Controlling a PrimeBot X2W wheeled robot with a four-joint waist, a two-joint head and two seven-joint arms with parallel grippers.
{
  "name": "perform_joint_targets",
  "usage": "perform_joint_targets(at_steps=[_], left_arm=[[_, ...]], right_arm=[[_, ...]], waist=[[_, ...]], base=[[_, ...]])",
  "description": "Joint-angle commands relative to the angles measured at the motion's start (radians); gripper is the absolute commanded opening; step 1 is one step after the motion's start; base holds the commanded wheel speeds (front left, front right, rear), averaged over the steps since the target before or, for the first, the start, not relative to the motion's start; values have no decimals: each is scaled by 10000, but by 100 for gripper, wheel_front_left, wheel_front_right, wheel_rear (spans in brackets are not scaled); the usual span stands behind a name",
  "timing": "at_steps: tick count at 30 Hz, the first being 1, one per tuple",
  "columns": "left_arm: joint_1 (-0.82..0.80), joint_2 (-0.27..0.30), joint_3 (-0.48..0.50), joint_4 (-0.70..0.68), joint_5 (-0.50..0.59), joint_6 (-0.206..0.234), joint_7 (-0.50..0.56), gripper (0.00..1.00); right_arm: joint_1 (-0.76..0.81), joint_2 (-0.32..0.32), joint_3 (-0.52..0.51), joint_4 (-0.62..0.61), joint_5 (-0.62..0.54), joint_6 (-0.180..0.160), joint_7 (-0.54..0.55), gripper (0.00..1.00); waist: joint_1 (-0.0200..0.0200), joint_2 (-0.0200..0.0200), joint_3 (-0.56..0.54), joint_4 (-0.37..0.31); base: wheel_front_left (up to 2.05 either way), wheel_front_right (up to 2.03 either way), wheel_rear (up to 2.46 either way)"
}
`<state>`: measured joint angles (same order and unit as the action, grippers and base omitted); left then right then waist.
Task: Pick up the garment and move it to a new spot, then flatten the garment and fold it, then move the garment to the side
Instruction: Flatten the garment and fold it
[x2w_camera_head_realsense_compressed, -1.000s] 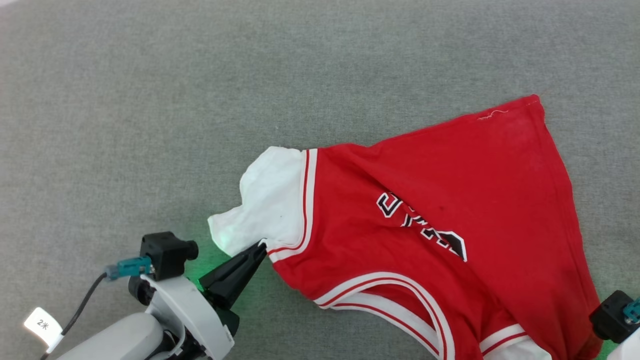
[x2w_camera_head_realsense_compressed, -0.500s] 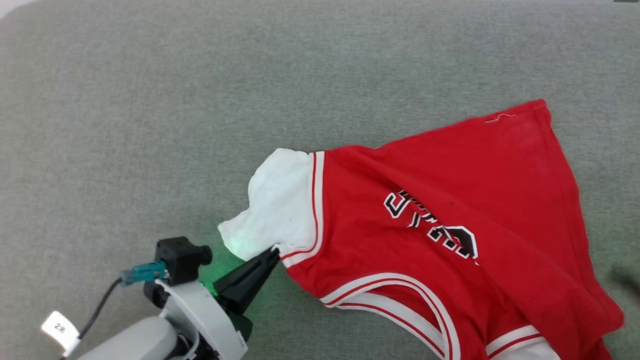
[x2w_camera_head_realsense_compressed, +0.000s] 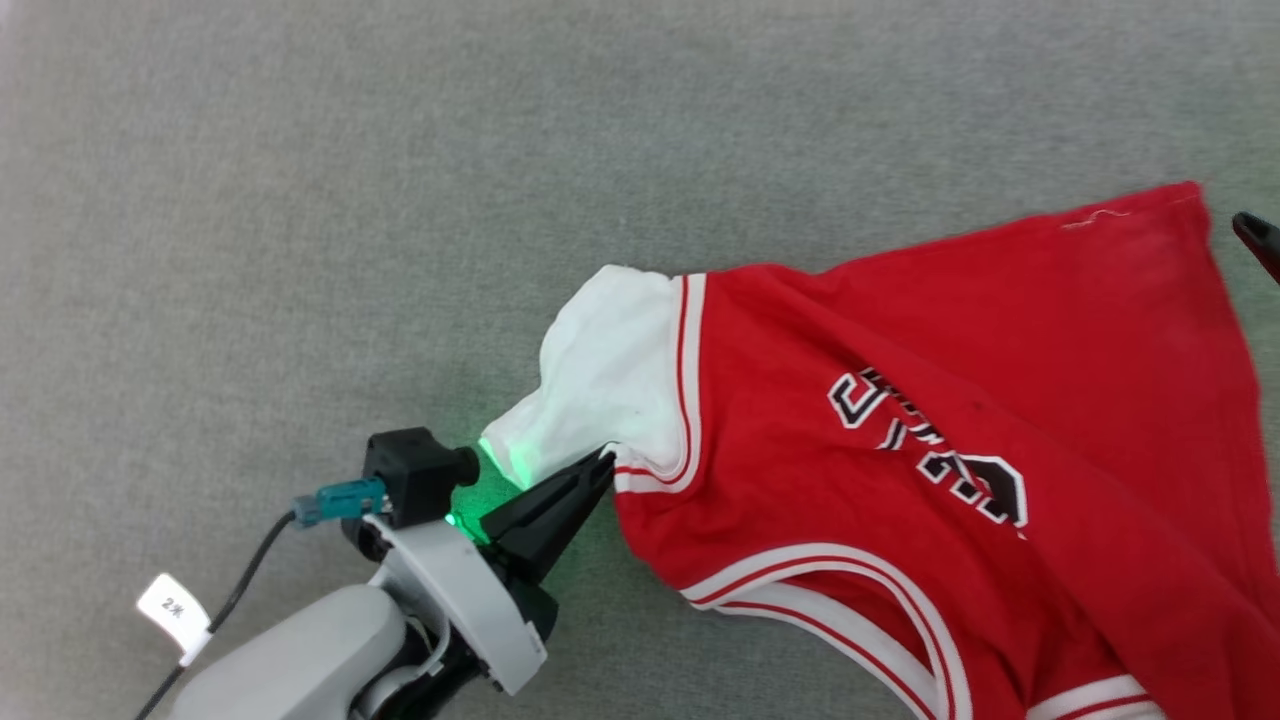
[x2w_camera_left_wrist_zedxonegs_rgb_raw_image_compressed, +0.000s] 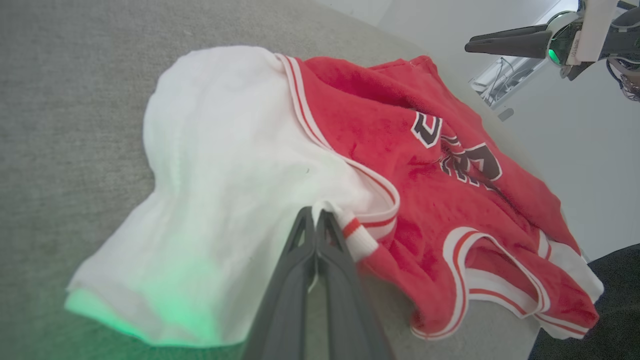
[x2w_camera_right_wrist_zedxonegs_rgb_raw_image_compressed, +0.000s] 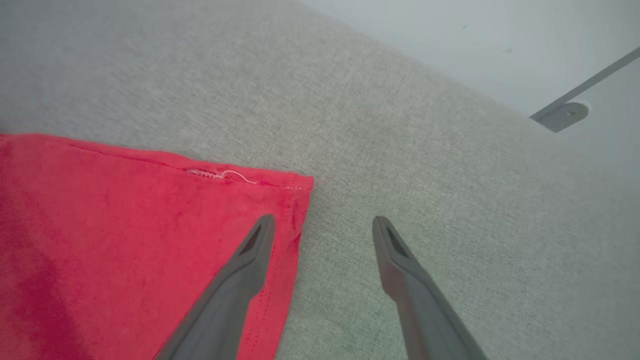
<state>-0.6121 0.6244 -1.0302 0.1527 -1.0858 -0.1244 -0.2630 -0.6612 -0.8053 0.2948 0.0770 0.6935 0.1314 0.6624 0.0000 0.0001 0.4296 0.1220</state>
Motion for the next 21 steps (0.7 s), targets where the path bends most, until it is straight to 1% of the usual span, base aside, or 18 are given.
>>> perform_joint_targets(at_steps=[1,3,5,10,11,12,13,14,15,21], left_arm=[[-90,-95,-14,32,58,-58,14,0],[-199,-211,-49,98,81,-70,9,0],[-241,-324,-30,168,68,-79,2,0],[-175,-478,35,175,68,-84,-3,0],[-142,-483,74,167,74,-64,-5,0],[-106,-476,122,162,55,-65,-6,0],[-81,-458,165,154,44,-66,-6,0],[-54,-438,217,152,27,-66,-7,0],[-41,-423,251,147,12,-66,-7,0],[-203,-298,476,-41,-265,-68,-9,0]], right_arm=[[-190,107,236,236,12,-15,49,100],[-736,208,692,994,163,-15,176,100],[-1038,226,1211,1469,337,-15,398,100],[-1151,-11,2548,1994,993,-13,899,100],[-1150,-66,2768,2022,1150,-12,981,87],[-1184,-121,2948,2040,1271,-12,990,44],[-1215,-195,3096,2045,1390,-12,953,22],[-1282,-254,3223,2045,1472,-12,888,7],[-1386,-308,3279,2030,1503,-10,738,0],[-2206,-399,3183,2293,1791,-17,-435,0]], waist=[[0,-1,302,286],[0,-1,405,416],[0,-1,491,504],[0,-1,601,587],[0,-1,604,583],[0,-1,598,573],[0,-1,589,557],[0,-1,564,524],[0,-1,542,497],[0,-1,442,264]], base=[[0,0,0],[0,0,0],[0,0,0],[0,0,0],[0,0,0],[0,0,0],[0,0,0],[0,0,0],[0,0,0],[0,0,0]])
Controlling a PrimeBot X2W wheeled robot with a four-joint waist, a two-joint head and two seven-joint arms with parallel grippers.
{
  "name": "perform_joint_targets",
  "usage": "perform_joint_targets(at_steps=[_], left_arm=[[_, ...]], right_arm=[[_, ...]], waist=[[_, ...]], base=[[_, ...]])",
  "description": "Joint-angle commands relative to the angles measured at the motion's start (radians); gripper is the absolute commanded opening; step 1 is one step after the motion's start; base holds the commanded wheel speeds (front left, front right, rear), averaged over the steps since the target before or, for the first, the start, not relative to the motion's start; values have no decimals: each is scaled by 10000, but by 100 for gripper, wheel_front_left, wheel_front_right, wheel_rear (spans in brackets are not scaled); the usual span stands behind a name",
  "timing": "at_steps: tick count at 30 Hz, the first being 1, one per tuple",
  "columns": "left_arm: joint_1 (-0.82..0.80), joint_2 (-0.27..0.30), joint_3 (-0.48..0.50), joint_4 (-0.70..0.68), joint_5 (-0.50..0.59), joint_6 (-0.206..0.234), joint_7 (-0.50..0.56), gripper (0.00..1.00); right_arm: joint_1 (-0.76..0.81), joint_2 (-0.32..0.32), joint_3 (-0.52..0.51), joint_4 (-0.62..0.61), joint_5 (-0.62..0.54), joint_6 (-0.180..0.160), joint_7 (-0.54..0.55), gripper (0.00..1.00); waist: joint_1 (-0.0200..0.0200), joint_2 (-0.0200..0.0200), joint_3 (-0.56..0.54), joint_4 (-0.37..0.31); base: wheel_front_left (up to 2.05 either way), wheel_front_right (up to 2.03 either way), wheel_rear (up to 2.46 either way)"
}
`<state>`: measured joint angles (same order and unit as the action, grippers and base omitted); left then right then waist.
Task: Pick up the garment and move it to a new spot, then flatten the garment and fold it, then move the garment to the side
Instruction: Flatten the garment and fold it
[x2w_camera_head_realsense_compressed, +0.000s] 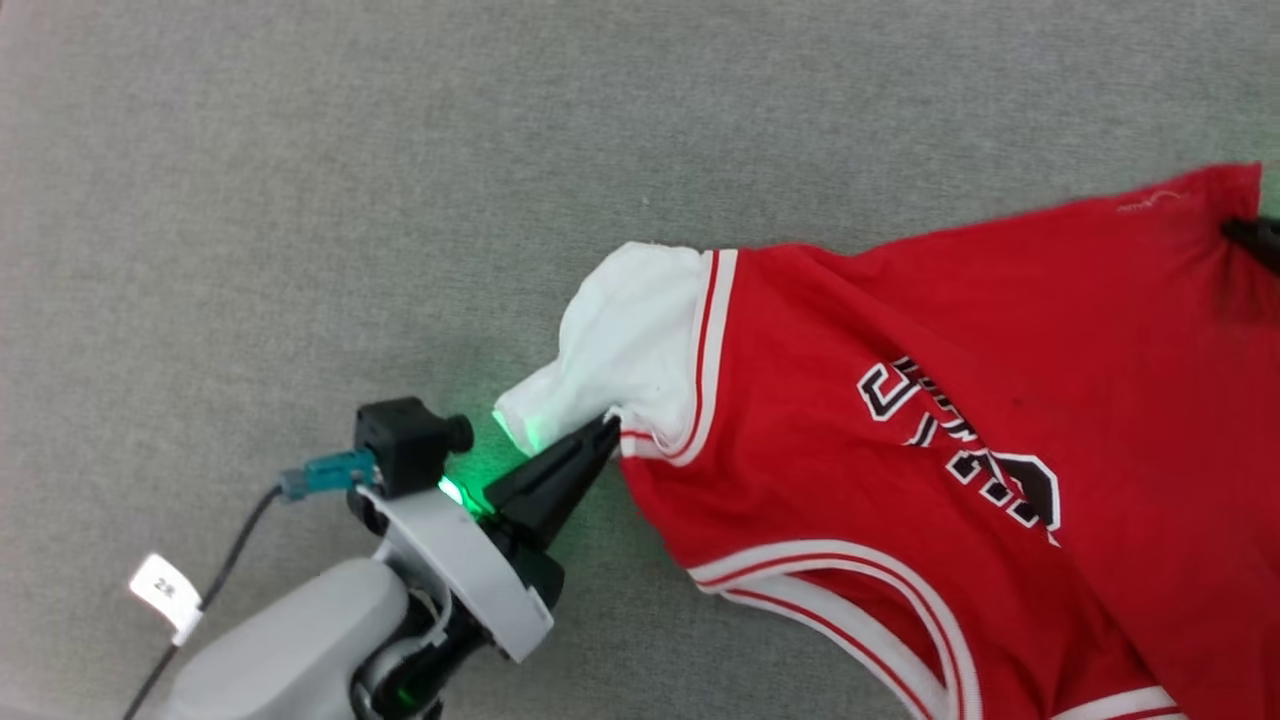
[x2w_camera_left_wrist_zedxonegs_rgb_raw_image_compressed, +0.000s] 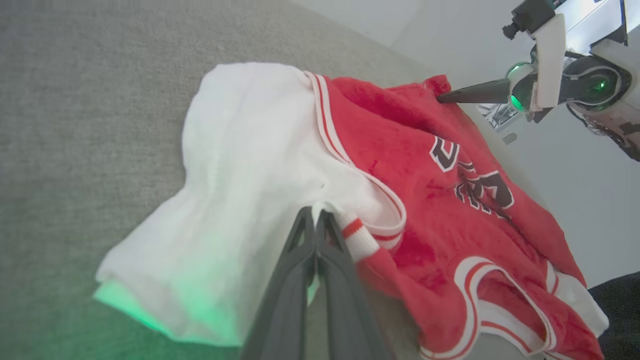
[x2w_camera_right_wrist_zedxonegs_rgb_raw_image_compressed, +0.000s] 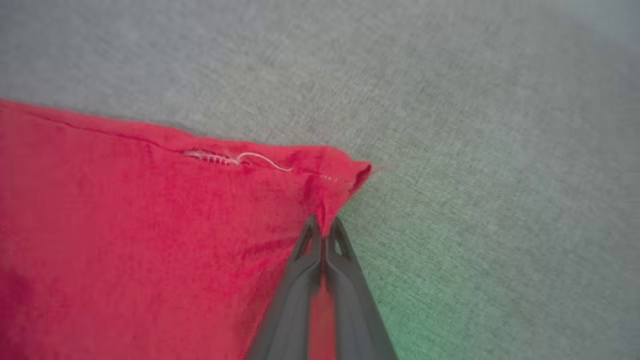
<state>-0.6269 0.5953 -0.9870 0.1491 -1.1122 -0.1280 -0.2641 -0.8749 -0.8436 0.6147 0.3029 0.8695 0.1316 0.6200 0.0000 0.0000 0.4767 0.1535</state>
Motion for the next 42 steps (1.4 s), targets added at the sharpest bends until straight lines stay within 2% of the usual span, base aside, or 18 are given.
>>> perform_joint_targets(at_steps=[1,7,12,18,25,29,32,36,42], left_arm=[[-172,46,140,-34,-97,-32,2,0],[-1108,207,1065,-558,-1053,-32,1,0],[-2980,426,1093,-437,-1795,-31,282,0],[-6227,82,1586,1350,-2143,-31,689,0],[-9940,-602,2408,4357,-1352,-27,230,0],[-11152,-974,3020,5245,-1142,-23,18,0],[-11014,-1014,3043,5003,-1431,-12,1,0],[-9679,-669,2669,4204,-2021,-12,-10,0],[-6630,148,2191,1927,-2946,-14,-14,0]], right_arm=[[-218,57,-122,89,252,-18,-184,0],[-1210,347,-783,569,1127,-17,-1168,0],[-2498,662,-1156,1078,1380,-17,-1832,0],[-4654,1220,-1761,2248,714,-17,-3081,0],[-7186,2082,-2555,3997,-644,-17,-5490,0],[-8048,2455,-2975,4809,-1070,-19,-6744,0],[-8106,2655,-2940,5155,-997,-19,-7059,0],[-7268,2598,-2586,5244,-644,-19,-6994,0],[-4723,2031,-1559,4094,298,-17,-6862,0]], waist=[[0,0,-34,-97],[0,0,121,-490],[0,0,466,-920],[0,0,983,-1390],[0,0,1200,-1810],[0,0,1138,-1927],[0,0,1033,-1973],[0,0,919,-1952],[0,0,684,-1842]], base=[[0,0,0],[0,0,0],[0,0,0],[0,0,0],[0,0,0],[0,0,0],[0,0,0],[0,0,0],[0,0,0]])
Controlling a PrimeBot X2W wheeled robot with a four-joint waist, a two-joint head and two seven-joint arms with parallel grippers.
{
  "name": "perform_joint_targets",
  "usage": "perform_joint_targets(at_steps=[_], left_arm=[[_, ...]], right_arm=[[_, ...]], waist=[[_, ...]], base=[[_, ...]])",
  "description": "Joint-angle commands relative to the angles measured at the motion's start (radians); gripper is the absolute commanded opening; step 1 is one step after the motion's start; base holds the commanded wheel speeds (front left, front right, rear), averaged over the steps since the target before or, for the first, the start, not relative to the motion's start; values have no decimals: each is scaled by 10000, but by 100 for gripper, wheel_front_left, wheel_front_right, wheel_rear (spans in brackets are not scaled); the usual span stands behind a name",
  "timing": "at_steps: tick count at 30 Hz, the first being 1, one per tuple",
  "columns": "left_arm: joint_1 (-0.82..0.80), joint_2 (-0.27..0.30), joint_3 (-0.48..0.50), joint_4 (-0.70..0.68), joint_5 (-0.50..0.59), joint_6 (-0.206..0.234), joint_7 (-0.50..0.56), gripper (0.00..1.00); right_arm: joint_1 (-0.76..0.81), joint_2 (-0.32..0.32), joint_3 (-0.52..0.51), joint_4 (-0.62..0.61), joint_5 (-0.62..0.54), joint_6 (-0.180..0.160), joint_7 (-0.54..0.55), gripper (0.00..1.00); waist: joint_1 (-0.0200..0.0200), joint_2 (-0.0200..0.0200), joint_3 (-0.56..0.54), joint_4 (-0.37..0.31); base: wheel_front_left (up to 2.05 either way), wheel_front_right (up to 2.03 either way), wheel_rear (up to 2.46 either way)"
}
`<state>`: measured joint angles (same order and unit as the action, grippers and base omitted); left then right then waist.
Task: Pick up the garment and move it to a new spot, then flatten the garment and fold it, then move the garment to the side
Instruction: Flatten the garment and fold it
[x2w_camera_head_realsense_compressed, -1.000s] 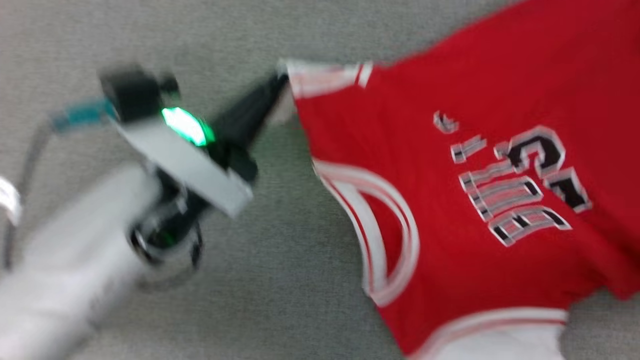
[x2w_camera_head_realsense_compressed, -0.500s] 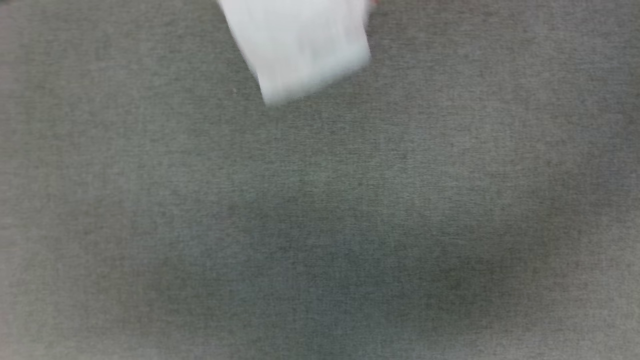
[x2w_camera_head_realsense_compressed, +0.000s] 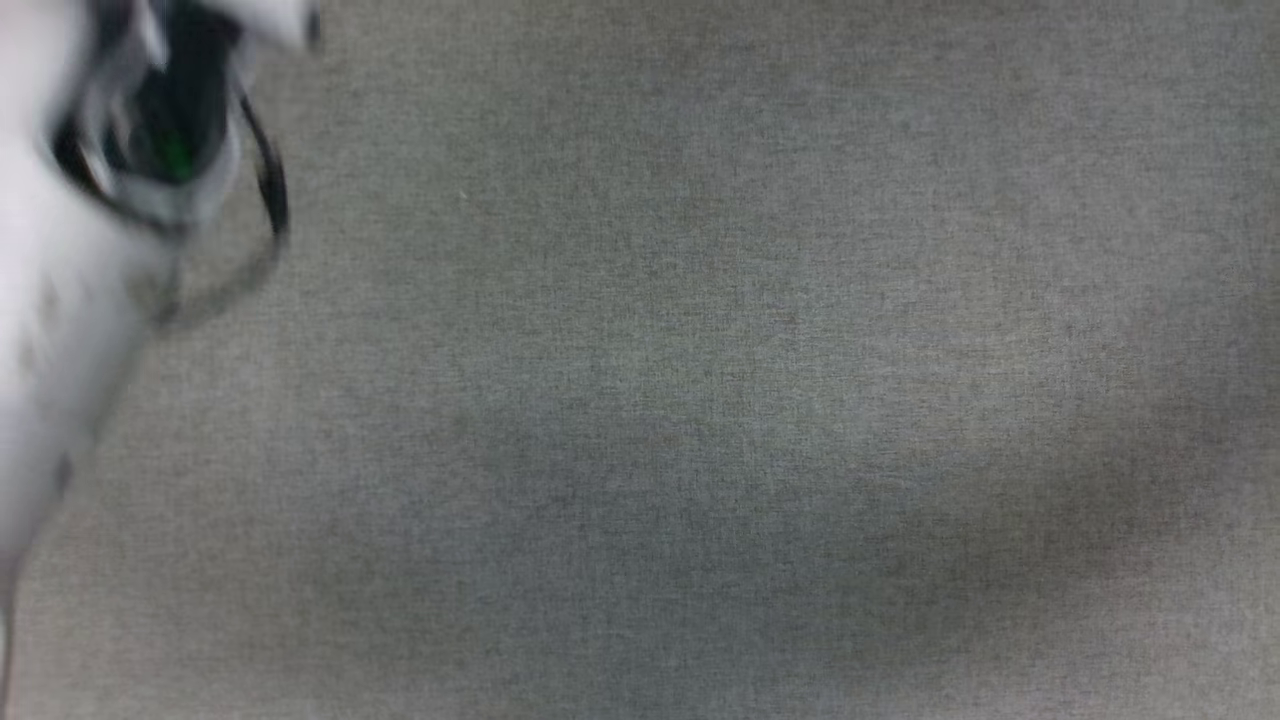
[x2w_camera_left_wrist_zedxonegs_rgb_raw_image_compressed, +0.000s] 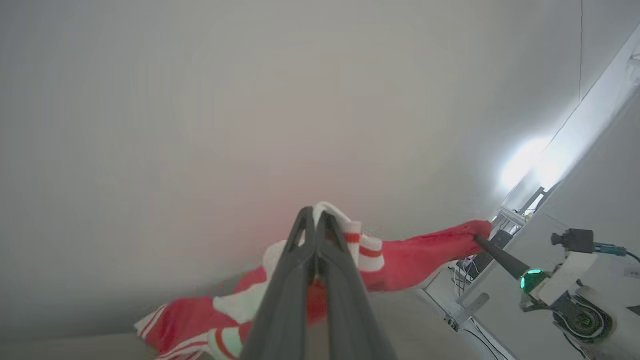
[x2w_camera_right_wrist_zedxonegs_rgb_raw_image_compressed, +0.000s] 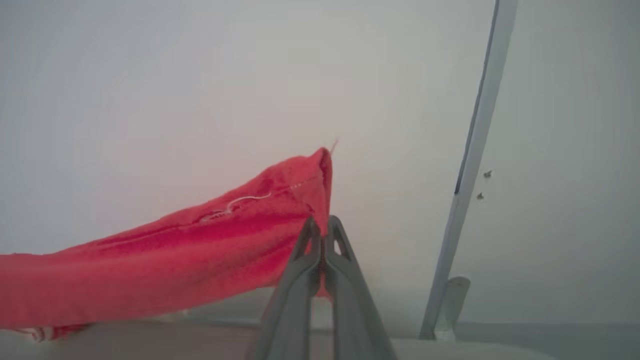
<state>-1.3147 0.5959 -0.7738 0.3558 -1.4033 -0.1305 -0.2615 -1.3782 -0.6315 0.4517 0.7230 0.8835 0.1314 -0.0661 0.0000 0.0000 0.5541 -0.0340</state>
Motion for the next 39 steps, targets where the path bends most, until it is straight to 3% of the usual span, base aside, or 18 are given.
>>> perform_joint_targets(at_steps=[1,5,12,24,32,36,39], left_arm=[[248,142,59,-140,-35,11,-41,0],[2825,515,384,-1558,-118,11,-38,0],[6447,897,686,-3220,702,11,-31,0],[10681,1537,1395,-5330,1648,11,-27,0],[12334,2187,1625,-6996,1624,11,-28,0],[11623,2401,1446,-7205,1670,11,86,0],[10567,2252,1303,-7038,1515,11,288,0]], right_arm=[[309,-90,71,-107,158,-15,-1,0],[2566,-682,590,-1364,1025,-15,237,0],[6593,-2169,868,-3913,2219,-15,644,0],[11598,-3955,-457,-7485,2903,-15,1436,0],[14192,-4046,-2330,-8825,2753,-15,1538,0],[14403,-3690,-3067,-9258,2464,-15,1908,0],[13795,-3321,-3343,-9378,2295,-15,2351,0]], waist=[[0,0,-90,32],[0,0,-380,95],[0,0,-973,250],[0,0,-1540,170],[0,0,-1595,161],[0,0,-1608,210],[0,0,-1631,236]], base=[[0,0,0],[0,0,0],[0,0,0],[0,0,0],[0,0,0],[0,0,0],[0,0,0]])
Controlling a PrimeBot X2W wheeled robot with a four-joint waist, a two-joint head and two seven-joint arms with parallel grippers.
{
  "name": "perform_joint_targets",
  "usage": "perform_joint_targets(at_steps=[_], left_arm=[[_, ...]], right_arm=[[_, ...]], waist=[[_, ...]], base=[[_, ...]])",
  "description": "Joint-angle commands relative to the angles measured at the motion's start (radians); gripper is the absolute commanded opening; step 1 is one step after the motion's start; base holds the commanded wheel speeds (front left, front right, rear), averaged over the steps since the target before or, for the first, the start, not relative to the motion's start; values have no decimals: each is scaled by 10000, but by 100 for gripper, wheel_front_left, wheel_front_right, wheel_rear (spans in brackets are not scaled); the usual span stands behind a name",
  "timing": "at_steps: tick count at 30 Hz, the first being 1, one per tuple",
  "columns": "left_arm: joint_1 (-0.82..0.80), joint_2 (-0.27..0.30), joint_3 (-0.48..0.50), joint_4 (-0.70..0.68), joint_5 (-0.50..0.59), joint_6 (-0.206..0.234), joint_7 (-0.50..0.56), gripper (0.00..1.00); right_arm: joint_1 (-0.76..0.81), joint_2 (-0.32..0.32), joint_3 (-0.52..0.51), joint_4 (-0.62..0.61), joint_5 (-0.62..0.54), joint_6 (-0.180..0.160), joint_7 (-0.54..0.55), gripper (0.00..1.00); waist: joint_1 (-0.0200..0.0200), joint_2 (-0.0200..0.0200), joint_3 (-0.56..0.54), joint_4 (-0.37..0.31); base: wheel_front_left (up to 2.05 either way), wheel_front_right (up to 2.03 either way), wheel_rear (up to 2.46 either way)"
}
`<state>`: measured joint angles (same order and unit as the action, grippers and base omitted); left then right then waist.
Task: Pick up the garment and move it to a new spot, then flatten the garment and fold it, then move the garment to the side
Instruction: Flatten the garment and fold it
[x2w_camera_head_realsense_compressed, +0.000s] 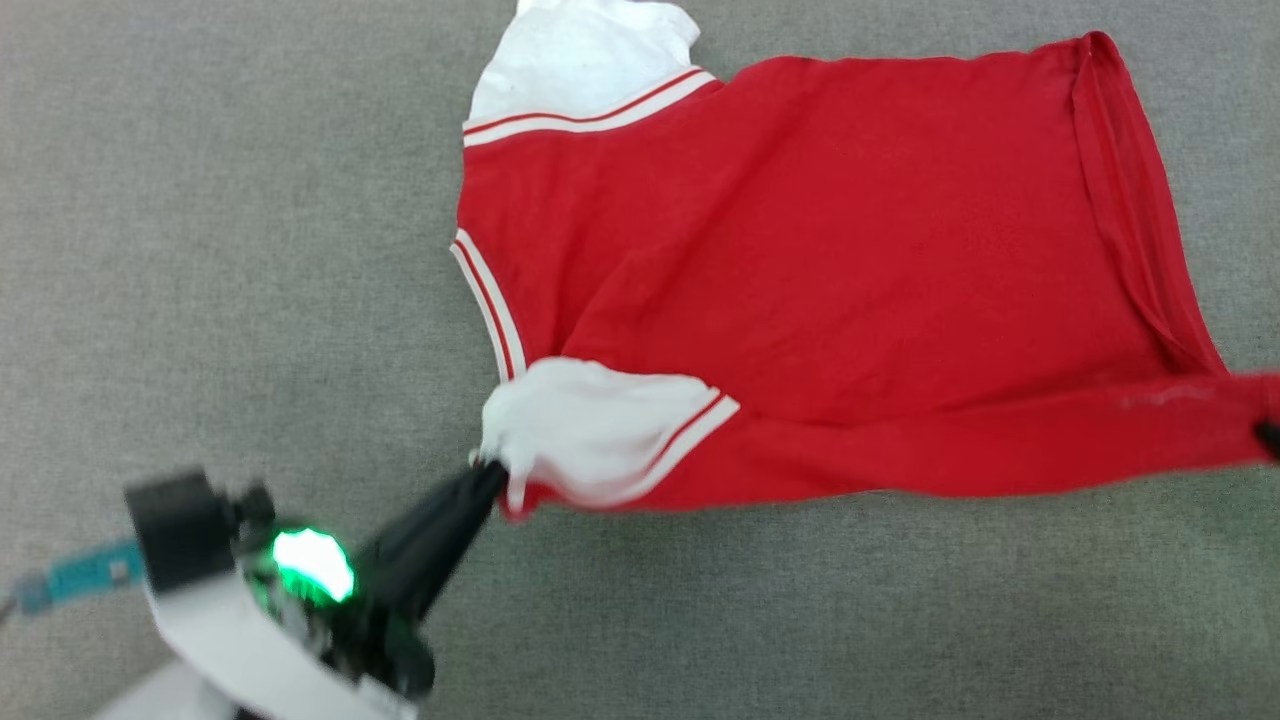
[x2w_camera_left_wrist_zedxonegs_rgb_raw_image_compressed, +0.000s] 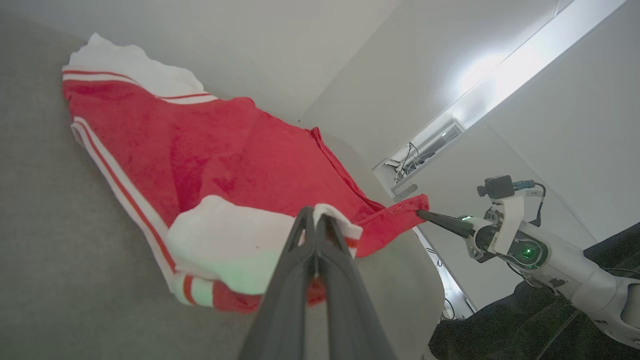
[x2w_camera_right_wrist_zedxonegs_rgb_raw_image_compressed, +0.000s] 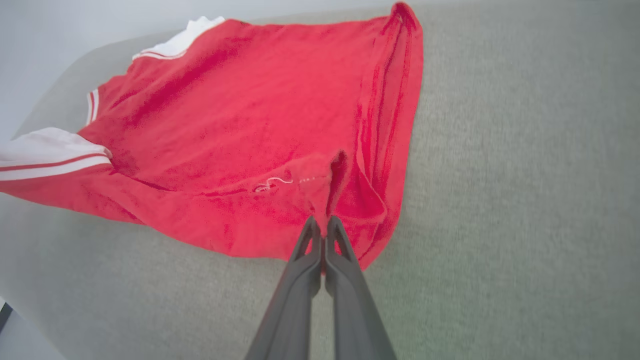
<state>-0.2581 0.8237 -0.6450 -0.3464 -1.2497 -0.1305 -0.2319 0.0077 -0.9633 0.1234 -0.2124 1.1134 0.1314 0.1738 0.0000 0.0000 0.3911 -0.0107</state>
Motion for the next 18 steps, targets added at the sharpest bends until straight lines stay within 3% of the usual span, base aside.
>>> perform_joint_targets(at_steps=[1,9,18], left_arm=[[-416,-125,-20,62,-119,11,-17,0],[-3066,-699,-524,1682,-847,11,-44,0],[-3888,-1171,-930,4511,-712,11,-277,0]], right_arm=[[-358,174,-101,23,-55,-15,100,0],[-3175,1766,222,1727,-707,-15,1163,0],[-5430,3102,893,4753,-1289,-15,1153,0]], waist=[[0,0,-4,8],[0,0,101,-123],[0,0,576,-350]], base=[[0,0,0],[0,0,0],[0,0,0]])
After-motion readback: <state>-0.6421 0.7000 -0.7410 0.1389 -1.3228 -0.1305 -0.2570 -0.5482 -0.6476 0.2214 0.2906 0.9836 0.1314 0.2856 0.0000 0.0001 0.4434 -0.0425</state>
